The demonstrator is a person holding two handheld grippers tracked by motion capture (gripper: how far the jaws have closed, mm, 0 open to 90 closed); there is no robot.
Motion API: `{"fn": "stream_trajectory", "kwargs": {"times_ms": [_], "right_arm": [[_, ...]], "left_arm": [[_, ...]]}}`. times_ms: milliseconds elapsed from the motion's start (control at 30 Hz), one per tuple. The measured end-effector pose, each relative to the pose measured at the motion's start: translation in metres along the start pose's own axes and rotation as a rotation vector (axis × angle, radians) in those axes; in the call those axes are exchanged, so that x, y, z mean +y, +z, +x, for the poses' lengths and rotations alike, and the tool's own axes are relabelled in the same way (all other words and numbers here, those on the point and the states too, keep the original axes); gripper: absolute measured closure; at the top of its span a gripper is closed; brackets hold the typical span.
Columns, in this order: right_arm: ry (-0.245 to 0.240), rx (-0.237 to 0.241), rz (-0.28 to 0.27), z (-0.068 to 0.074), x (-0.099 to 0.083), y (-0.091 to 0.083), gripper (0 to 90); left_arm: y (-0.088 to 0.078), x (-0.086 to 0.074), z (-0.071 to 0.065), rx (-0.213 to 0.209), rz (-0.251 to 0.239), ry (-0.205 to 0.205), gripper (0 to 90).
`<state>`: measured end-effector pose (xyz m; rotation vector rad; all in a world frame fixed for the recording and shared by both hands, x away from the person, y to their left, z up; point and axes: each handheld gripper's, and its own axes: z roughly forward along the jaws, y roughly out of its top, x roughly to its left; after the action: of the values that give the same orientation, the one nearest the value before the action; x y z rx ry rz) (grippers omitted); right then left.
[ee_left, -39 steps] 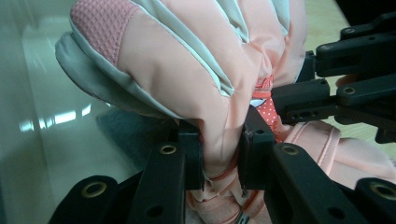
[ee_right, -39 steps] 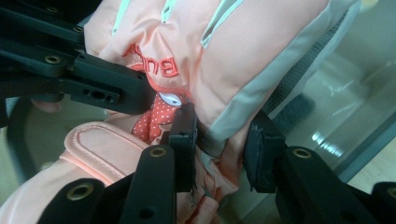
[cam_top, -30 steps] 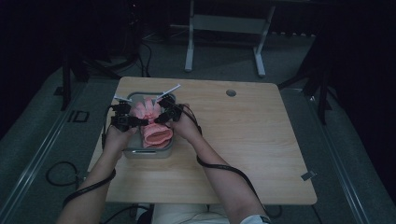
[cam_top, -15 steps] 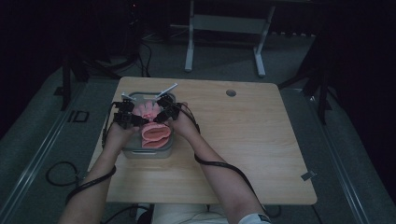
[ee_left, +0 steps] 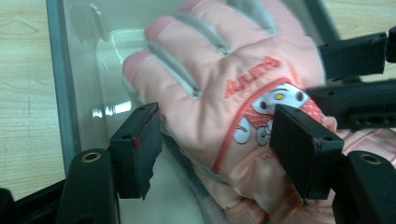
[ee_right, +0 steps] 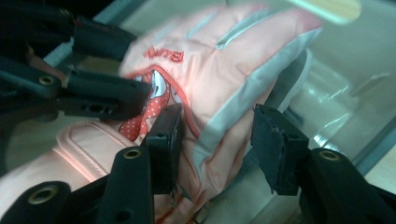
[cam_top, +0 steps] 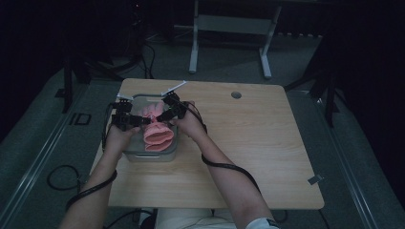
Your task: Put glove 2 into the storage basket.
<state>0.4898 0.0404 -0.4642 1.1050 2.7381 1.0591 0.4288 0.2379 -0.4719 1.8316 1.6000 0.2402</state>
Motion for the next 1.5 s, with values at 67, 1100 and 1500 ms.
{"fn": "stream_trajectory", "kwargs": {"times_ms": [67, 1100, 1500], "right_arm": [[-0.006, 0.001, -0.015, 0.002, 0.002, -0.004, 51.7], [-0.129, 0.023, -0.111, 0.006, -0.008, -0.048, 19.6], [-0.128, 0.011, -0.171, -0.006, -0.023, -0.061, 14.1]], "left_arm": [[-0.004, 0.002, -0.003, 0.010, -0.014, 0.018, 33.2], [-0.051, -0.005, -0.046, -0.099, -0.156, 0.168, 9.3], [-0.061, -0.021, -0.065, -0.128, -0.273, 0.233, 1.1]]}}
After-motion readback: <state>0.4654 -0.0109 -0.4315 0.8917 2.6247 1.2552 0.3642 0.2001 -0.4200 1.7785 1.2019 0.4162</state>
